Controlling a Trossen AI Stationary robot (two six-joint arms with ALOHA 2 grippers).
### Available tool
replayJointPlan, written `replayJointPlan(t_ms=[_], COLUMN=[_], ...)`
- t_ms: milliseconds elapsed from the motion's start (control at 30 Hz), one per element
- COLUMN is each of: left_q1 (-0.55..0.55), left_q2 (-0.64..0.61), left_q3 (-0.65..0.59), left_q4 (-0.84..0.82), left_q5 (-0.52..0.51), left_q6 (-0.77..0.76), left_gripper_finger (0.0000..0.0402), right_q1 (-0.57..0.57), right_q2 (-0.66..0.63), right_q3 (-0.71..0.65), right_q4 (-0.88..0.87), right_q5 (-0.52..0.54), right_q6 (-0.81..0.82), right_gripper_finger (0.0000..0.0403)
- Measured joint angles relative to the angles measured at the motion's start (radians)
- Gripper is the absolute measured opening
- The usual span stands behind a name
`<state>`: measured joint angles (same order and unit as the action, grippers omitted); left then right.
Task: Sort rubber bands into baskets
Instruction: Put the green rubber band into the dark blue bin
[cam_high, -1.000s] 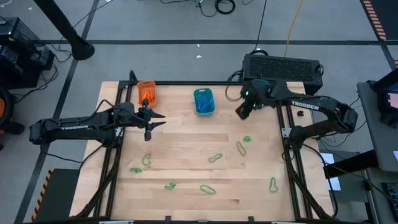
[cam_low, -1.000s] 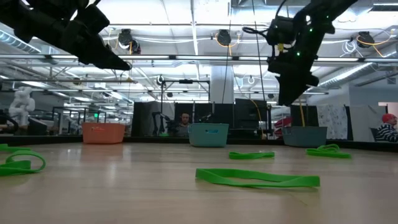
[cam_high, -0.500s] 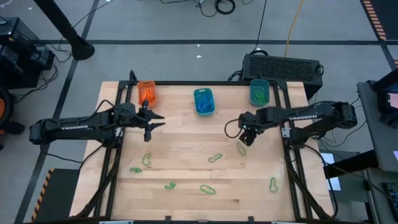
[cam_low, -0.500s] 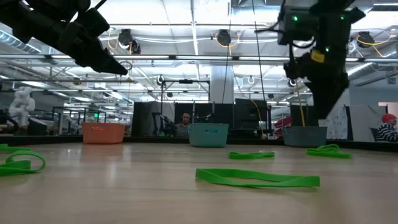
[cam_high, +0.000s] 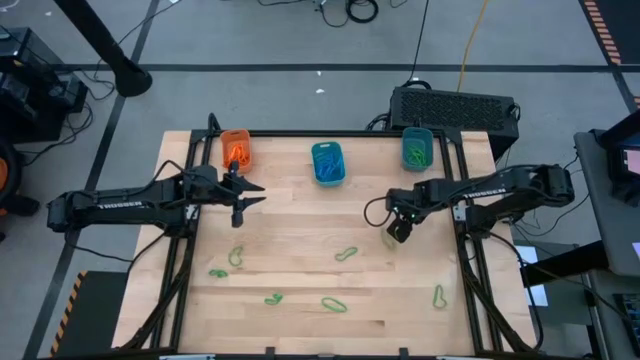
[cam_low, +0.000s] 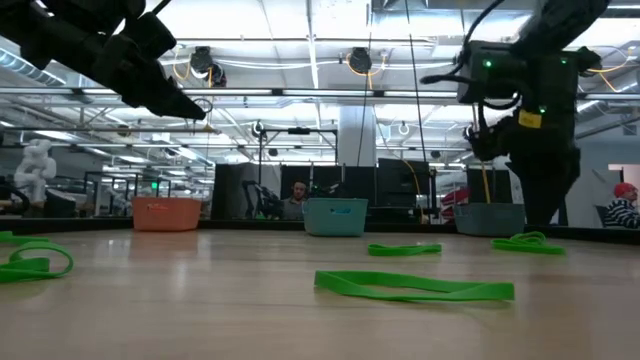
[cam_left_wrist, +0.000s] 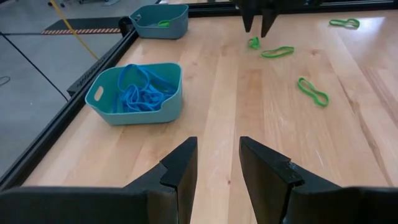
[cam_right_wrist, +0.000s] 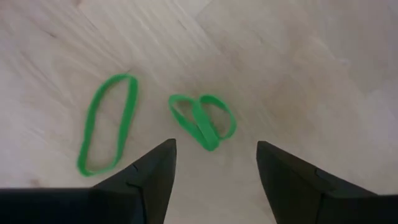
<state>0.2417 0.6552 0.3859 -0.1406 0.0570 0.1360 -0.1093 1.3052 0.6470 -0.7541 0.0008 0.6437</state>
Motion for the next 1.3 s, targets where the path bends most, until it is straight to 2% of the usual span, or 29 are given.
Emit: replayJointPlan(t_ms=[267, 467, 600, 767, 833, 1067, 1200, 1300], left_q1=[0.000, 0.000, 0.000, 0.000, 0.000, 0.000, 0.000, 0.000], left_q2=[0.000, 0.000, 0.000, 0.000, 0.000, 0.000, 0.000, 0.000], left_q3=[0.000, 0.000, 0.000, 0.000, 0.000, 0.000, 0.000, 0.000], left_q4=[0.000, 0.000, 0.000, 0.000, 0.000, 0.000, 0.000, 0.000], left_q5=[0.000, 0.000, 0.000, 0.000, 0.000, 0.000, 0.000, 0.000], left_q6=[0.000, 0.001, 0.001, 0.001, 0.001, 0.001, 0.001, 0.001], left_gripper_finger=[0.0128, 0.0128, 0.0128, 0.0128, 0.0128, 0.0128, 0.0128, 0.0128], right_q1=[0.000, 0.000, 0.000, 0.000, 0.000, -0.001, -0.004, -0.016], right_q2=[0.001, 0.004, 0.005, 0.005, 0.005, 0.005, 0.005, 0.005], right_q3=[-0.067, -0.081, -0.081, -0.081, -0.081, -0.005, 0.097, 0.188], right_q4=[0.079, 0.124, 0.124, 0.125, 0.136, 0.101, 0.008, -0.111], right_q5=[-0.007, -0.007, -0.004, -0.004, -0.005, -0.007, 0.014, 0.072], right_q6=[0.010, 0.009, 0.012, 0.014, 0.007, 0.007, -0.033, -0.047], right_gripper_finger=[0.0207, 0.0178, 0.0132, 0.0034, 0.0010, 0.0003, 0.0001, 0.0001])
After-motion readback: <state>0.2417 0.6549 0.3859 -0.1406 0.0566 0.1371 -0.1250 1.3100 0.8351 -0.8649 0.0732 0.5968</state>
